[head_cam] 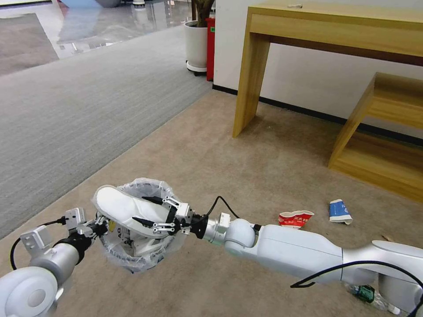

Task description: Pick up the trash bin and place the garbage on the floor into it.

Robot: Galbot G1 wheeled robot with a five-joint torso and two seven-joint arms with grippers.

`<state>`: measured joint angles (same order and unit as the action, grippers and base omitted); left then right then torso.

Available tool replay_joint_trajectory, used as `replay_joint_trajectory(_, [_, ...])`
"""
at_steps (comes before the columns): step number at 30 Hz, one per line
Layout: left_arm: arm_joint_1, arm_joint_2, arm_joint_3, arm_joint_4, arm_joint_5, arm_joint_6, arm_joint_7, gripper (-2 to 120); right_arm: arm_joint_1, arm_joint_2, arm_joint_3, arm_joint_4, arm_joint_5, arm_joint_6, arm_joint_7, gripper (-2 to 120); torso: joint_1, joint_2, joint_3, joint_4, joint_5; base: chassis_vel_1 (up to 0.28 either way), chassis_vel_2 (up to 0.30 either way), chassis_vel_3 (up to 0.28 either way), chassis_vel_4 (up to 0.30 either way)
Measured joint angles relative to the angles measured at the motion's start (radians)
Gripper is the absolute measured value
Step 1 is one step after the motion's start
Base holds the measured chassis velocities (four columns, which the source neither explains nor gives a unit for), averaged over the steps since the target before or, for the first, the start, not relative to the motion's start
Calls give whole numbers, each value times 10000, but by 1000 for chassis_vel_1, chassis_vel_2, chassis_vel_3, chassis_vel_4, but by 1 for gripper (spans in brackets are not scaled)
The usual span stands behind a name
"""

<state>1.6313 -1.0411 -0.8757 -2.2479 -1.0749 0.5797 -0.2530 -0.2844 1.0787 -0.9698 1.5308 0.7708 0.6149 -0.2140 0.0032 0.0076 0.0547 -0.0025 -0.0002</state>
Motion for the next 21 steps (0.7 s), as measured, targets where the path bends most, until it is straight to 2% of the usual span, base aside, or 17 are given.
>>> replay_joint_trajectory(7, [-56,23,1,47,-39,0,0,1,1,71,17,-9,-6,0,0,71,0,0,0,0,1,0,0,0,0])
replay_joint_trajectory(13, [-70,26,-2,115,-53,0,-7,1,55,152,114,-6,39,2,8,64,0,0,0,0,2,0,0,0,0])
replay_joint_trajectory(21, [-41,3,27,372,-15,-1,-5,1,113,58,812,462,575,-330,415,64,0,0,0,0,2,0,0,0,0])
